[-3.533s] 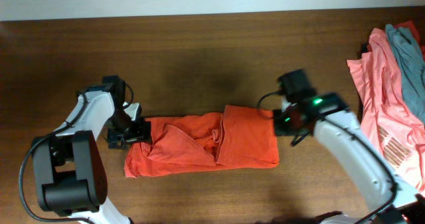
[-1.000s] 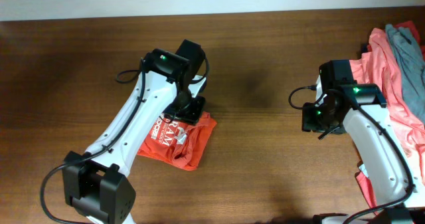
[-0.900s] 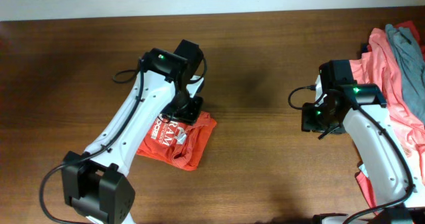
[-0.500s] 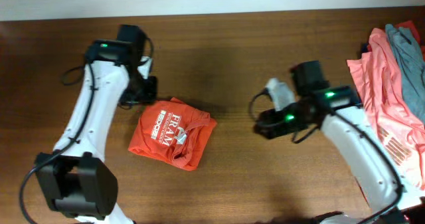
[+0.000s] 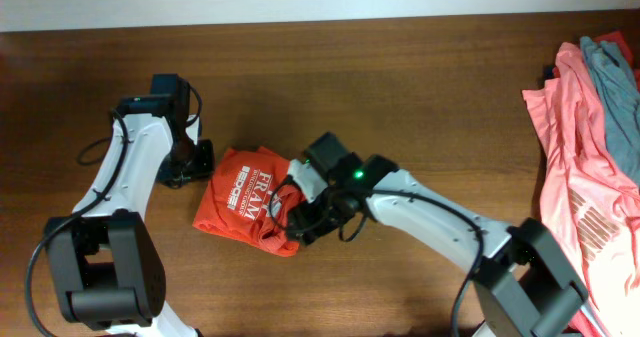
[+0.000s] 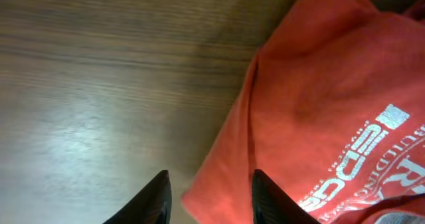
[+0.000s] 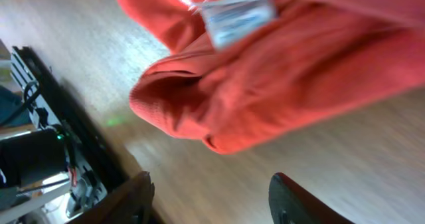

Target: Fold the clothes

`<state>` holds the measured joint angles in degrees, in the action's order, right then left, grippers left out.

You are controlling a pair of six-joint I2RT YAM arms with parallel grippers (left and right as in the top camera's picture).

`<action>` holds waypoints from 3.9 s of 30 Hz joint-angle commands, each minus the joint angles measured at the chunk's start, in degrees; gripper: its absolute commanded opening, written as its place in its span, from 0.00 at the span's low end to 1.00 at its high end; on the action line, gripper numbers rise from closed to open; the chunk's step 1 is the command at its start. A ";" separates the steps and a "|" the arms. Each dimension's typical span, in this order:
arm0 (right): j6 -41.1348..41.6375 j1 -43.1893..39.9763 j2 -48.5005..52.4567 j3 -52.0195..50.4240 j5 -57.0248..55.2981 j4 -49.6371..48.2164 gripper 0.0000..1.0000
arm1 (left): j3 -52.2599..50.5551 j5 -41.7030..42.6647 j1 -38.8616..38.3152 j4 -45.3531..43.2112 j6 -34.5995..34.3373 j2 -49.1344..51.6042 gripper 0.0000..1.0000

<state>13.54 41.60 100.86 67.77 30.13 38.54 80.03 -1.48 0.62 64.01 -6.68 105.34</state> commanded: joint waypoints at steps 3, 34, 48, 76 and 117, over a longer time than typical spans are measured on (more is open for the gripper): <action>4.00 3.15 1.79 0.70 0.90 -2.47 0.63 | -5.68 3.45 -0.13 -4.00 2.25 0.11 0.39; 12.22 2.86 7.43 0.66 -21.86 5.66 0.04 | -19.32 5.57 -0.46 -8.46 1.73 0.63 0.40; 9.20 1.66 -1.51 6.99 -27.08 11.39 0.29 | -6.99 8.13 -1.42 -0.35 2.01 -7.87 0.27; 5.35 5.27 11.78 8.09 -7.21 14.86 0.13 | -5.73 12.13 -1.97 -15.98 9.55 12.09 0.25; -4.31 -11.47 -1.51 8.28 -24.83 20.04 0.27 | -1.33 23.34 -1.75 -14.08 14.86 -1.11 0.68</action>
<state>9.28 30.48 99.61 75.66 6.22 57.93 78.50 10.85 -1.10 50.85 -0.89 102.96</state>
